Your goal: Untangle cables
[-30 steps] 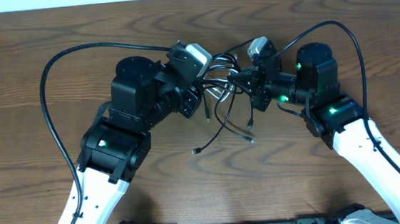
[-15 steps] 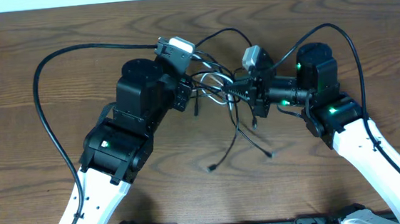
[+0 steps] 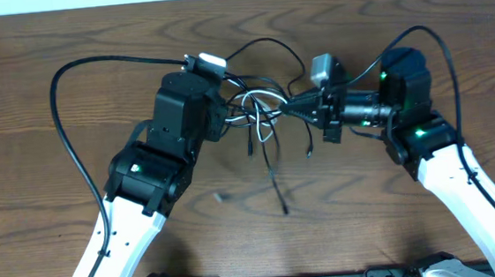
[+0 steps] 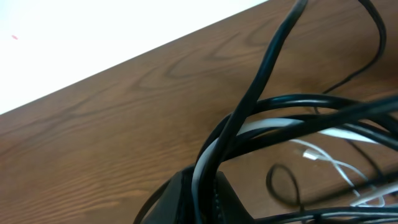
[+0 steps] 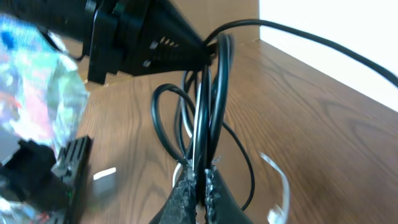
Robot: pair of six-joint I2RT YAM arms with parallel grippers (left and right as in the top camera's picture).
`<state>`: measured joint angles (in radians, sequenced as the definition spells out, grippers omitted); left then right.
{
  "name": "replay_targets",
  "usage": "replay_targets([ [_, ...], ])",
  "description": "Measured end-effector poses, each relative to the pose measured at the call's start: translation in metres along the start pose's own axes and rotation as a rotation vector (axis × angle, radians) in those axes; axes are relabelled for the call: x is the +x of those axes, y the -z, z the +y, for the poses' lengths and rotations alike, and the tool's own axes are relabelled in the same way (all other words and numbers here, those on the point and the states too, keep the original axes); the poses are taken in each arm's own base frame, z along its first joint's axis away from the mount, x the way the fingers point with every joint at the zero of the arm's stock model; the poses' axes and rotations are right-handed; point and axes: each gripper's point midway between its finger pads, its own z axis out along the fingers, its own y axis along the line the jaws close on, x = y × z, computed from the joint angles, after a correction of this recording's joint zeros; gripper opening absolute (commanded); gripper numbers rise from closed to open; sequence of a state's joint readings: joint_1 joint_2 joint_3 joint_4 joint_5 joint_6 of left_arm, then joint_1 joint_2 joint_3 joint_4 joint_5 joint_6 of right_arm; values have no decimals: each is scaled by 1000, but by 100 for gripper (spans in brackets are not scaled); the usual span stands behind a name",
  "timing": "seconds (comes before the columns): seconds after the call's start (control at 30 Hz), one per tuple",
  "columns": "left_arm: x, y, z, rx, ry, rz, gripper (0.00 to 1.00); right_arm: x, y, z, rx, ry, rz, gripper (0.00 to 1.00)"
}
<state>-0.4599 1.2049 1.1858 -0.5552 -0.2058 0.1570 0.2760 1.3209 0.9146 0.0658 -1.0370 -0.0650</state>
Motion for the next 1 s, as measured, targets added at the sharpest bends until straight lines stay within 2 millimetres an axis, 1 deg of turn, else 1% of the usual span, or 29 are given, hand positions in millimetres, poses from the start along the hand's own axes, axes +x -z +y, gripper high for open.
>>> replay_targets([
  [0.13,2,-1,4,-25,-1,9,7,0,12,-13,37,-84,-10,1],
  [0.27,2,-1,8,-46,1,12,7,7,19,-21,65,-173,5,1],
  [0.4,3,-1,15,-71,9,16,8,19,26,-29,106,-259,32,1],
  [0.47,4,-1,17,-81,10,18,7,28,30,-36,153,-310,55,1],
  [0.53,5,-2,22,-100,14,23,7,40,36,-48,234,-379,85,2],
  [0.67,6,-2,25,-112,16,27,8,56,47,-65,358,-460,120,6],
  [0.77,4,-2,25,-114,26,20,8,60,53,-75,421,-480,122,7],
  [0.9,0,-2,24,-106,57,0,7,60,55,-79,447,-480,119,10],
  [0.97,-3,-2,18,-66,71,-14,8,59,54,-80,448,-472,117,12],
  [1.0,-6,-2,13,-39,75,-24,8,58,53,-79,443,-456,118,16],
])
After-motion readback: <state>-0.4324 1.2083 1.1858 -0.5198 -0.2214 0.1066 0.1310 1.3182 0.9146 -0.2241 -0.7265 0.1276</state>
